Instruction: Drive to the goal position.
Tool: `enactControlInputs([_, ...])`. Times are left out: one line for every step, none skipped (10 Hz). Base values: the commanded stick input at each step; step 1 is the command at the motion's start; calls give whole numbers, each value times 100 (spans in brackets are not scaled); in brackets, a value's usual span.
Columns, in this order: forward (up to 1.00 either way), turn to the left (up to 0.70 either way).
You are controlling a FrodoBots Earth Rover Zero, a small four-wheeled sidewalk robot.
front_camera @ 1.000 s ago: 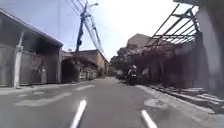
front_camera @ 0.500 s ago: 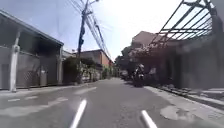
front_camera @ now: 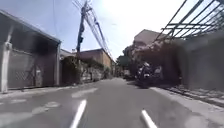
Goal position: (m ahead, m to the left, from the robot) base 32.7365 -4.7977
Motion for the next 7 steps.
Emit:
enactControlInputs([100, 0])
enactControlInputs([100, 0])
enactControlInputs([100, 0])
enactControlInputs([100, 0])
enactControlInputs([100, 0])
enactControlInputs([100, 0])
enactControlInputs([100, 0])
